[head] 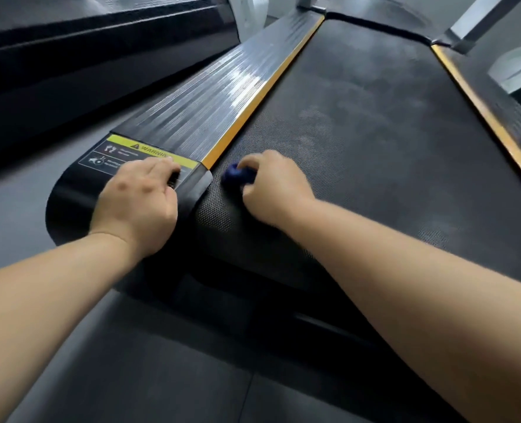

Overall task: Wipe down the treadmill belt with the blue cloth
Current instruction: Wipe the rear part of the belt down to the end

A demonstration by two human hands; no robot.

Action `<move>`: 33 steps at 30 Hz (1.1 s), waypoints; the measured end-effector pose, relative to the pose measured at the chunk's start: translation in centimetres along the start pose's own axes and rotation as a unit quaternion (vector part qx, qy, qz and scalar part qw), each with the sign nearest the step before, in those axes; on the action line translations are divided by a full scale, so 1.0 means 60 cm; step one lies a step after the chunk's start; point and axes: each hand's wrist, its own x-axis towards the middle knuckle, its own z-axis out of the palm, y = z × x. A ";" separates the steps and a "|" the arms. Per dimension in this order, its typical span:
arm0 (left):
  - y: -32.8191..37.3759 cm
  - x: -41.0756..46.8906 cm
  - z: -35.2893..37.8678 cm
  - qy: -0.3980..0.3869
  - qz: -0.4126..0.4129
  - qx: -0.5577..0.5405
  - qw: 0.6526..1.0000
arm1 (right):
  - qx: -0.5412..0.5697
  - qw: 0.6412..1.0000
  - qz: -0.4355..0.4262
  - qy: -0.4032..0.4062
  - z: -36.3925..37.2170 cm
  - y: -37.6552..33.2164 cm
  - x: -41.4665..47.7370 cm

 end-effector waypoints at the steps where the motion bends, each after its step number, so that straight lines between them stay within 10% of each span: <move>1: -0.001 0.000 0.000 -0.001 0.000 0.002 1.000 | -0.007 0.999 -0.045 0.000 -0.009 0.005 -0.033; 3: -0.003 -0.001 0.001 -0.004 0.001 0.003 1.000 | -0.037 0.997 -0.071 -0.006 -0.033 0.033 -0.050; 8: 0.016 -0.011 0.001 0.013 0.019 0.030 0.999 | -0.045 0.982 0.180 0.046 -0.093 0.138 0.005; 14: 0.107 -0.069 0.046 -0.014 0.172 -0.011 0.985 | -0.028 0.997 -0.057 0.039 -0.053 0.107 -0.133; 19: 0.197 -0.091 0.066 -0.069 0.263 -0.018 0.962 | -0.088 0.977 0.146 0.126 -0.134 0.237 -0.176; 26: 0.313 -0.123 0.099 -0.110 0.388 0.017 0.915 | -0.048 0.971 -0.019 0.234 -0.107 0.237 -0.351; 33: 0.436 -0.155 0.126 -0.129 0.472 0.015 0.872 | -0.125 0.905 0.170 0.370 -0.173 0.391 -0.494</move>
